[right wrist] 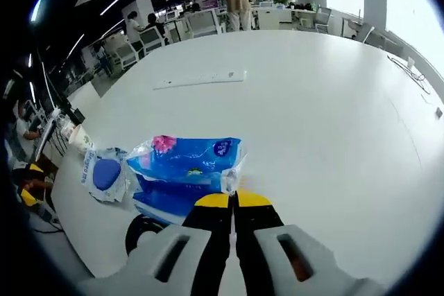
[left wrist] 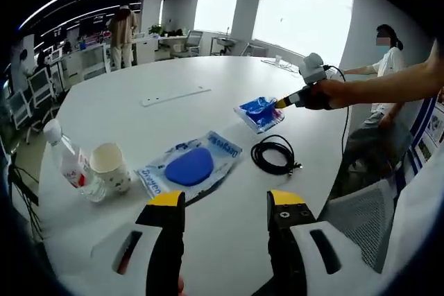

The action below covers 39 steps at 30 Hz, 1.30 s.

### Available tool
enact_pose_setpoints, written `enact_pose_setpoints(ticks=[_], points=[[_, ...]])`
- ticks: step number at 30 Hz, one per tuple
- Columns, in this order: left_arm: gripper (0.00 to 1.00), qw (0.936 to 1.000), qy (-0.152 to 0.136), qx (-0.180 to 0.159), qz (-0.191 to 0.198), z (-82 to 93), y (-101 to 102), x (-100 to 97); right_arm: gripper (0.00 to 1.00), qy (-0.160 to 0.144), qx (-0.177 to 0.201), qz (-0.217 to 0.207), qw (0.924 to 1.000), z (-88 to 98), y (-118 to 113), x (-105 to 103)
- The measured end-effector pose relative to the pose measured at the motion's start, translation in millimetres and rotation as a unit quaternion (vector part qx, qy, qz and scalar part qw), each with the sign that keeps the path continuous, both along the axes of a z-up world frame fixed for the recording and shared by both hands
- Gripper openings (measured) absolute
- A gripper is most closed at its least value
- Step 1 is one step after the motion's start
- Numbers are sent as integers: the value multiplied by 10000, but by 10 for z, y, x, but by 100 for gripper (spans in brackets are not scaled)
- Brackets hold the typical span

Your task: Arrange the tabletop items into an orderly group along one side of the table until the central work area is clear of visible clutter.

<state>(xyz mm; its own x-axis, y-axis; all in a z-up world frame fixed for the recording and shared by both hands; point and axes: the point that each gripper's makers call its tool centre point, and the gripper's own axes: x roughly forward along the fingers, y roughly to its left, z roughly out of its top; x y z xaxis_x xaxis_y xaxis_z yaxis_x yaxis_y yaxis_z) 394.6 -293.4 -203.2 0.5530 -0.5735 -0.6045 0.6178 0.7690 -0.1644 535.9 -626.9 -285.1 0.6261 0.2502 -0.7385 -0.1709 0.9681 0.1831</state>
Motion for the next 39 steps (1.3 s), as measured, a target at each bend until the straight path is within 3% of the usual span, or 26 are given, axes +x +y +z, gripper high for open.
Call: enact_pose_setpoints(ticks=[10,21,39], points=[[47,9999,51,51,113,-31,58,-26,0,213,-26,48,9998,-177,3,-1],[47,9999,65,76,61,-33,-15,-9,0,305,-76,101,9995,-272,-21,-33],[47,9999,85,106,102,-42,52,-35,2,310,-154,70,9994,-253,-41,-54]])
